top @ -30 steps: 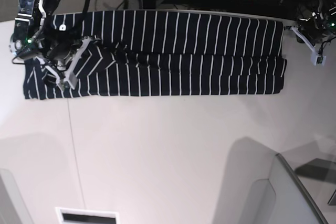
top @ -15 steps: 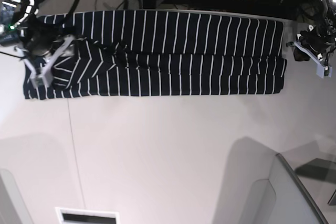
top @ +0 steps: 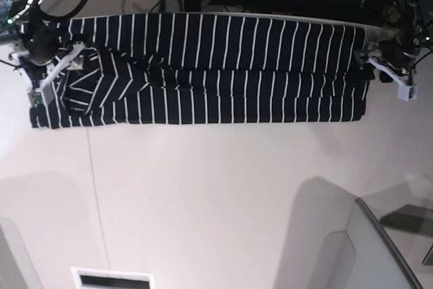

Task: Layout the t-shirt on the table in an organized manner, then fold the t-shirt properly
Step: 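Pull the shirt ends apart with both grippers to straighten the strip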

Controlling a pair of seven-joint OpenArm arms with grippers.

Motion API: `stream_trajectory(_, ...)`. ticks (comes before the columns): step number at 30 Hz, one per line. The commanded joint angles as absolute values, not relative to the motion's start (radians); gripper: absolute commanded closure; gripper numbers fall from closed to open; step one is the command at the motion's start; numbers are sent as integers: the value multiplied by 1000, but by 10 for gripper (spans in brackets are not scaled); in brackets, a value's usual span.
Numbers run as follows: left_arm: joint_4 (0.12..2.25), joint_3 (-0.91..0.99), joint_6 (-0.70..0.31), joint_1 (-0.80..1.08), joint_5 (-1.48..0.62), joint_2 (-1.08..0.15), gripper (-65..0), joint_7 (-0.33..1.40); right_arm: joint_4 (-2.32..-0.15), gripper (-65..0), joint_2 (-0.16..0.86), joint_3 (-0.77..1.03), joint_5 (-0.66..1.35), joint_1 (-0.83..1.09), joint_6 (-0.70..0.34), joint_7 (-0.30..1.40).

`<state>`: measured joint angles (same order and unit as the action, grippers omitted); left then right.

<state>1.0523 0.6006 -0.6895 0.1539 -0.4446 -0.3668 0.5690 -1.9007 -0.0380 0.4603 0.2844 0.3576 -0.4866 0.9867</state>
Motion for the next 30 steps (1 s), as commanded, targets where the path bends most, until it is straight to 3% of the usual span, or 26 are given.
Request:
stream_trajectory(1, 1050, 599, -698, 139, -460, -392, -650, 549, -1916, -390, -31, 461, 291, 352, -489, 970)
stream_trajectory(11, 981, 473, -698, 108, -460, -355, -650, 547, -1916, -392, -31, 460, 291, 354, -490, 963)
stream_trajectory(12, 977, 463, -698, 110, -460, -355, -627, 547, -1916, -392, -31, 460, 291, 354, -490, 963)
stream_trajectory(13, 970, 460, -698, 111, -460, -354, -561, 547, -1916, -392, -31, 460, 291, 354, -490, 963)
stream_trajectory(20, 897, 461, -698, 108, -460, -354, 0, 446, -1916, -392, -31, 460, 291, 354, -490, 963)
stream_trajectory(30, 938, 549, -698, 116, -460, -437, 0, 335, -1916, -392, -31, 460, 291, 354, -490, 970)
